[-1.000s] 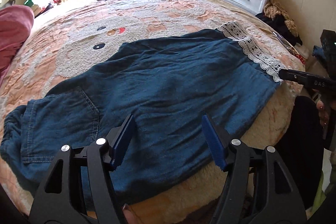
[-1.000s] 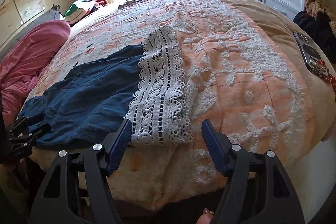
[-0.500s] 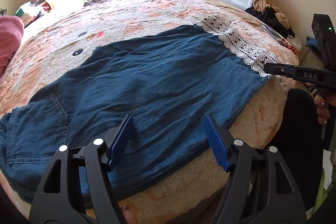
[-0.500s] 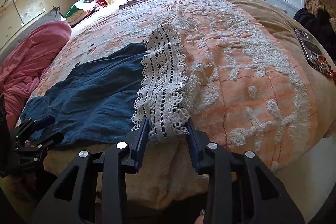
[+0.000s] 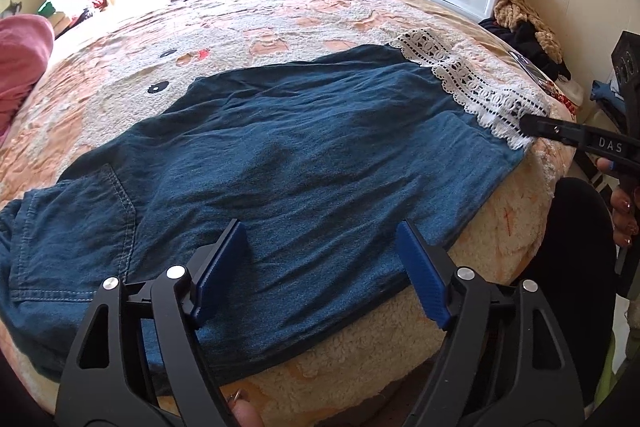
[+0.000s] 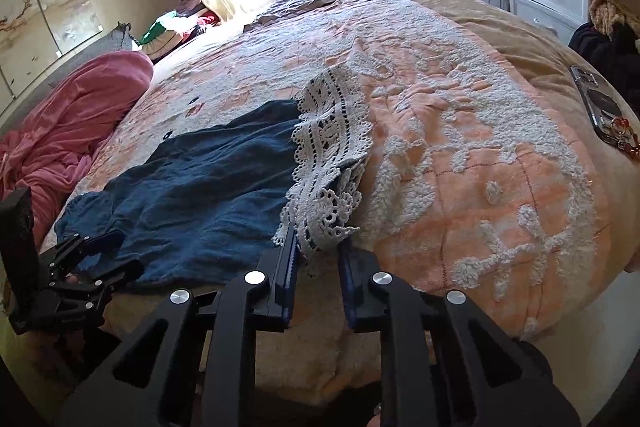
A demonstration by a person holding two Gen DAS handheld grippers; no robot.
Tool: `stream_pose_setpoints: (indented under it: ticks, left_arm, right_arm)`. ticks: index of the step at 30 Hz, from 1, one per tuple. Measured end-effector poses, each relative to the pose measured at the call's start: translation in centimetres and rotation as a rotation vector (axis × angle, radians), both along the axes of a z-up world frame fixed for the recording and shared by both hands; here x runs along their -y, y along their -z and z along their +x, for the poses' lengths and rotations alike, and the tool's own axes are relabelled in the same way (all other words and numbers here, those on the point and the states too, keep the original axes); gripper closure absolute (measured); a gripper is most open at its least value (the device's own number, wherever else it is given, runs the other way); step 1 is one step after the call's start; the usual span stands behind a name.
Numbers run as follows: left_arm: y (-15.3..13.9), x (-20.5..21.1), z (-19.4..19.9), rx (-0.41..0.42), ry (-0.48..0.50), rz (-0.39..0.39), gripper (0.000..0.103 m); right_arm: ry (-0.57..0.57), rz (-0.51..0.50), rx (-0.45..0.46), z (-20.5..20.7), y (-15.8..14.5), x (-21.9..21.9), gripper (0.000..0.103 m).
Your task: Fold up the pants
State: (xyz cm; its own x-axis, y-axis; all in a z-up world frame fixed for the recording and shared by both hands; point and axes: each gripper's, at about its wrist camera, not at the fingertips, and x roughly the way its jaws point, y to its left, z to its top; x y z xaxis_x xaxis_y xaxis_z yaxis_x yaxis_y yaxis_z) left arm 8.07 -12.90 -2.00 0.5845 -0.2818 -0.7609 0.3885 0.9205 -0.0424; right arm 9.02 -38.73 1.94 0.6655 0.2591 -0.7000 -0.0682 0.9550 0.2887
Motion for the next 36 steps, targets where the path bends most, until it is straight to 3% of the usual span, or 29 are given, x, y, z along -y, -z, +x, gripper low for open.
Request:
stream_pose_setpoints:
  ticks: [5, 11, 30, 36]
  left_arm:
    - [0.0, 0.1, 0.2, -0.009, -0.001, 0.002, 0.031]
    - [0.8, -0.1, 0.7, -0.033, -0.009, 0.015, 0.027]
    - [-1.4, 1.0, 1.0, -0.028, 0.003, 0.014, 0.012]
    - [-2.4, 2.0, 1.3, -0.027, 0.03, 0.008, 0.01]
  right_arm:
    - [-0.016, -0.066, 0.042, -0.7, -1.5, 0.5, 0.088]
    - [-0.014, -0.176, -0.033, 0.2, 1.0, -0.5, 0.087]
    - [0.058, -0.055, -0.025, -0.7, 0.5, 2.0, 0.056]
    - [0.087, 0.004, 0.02, -1.8, -0.7, 3.1, 0.041]
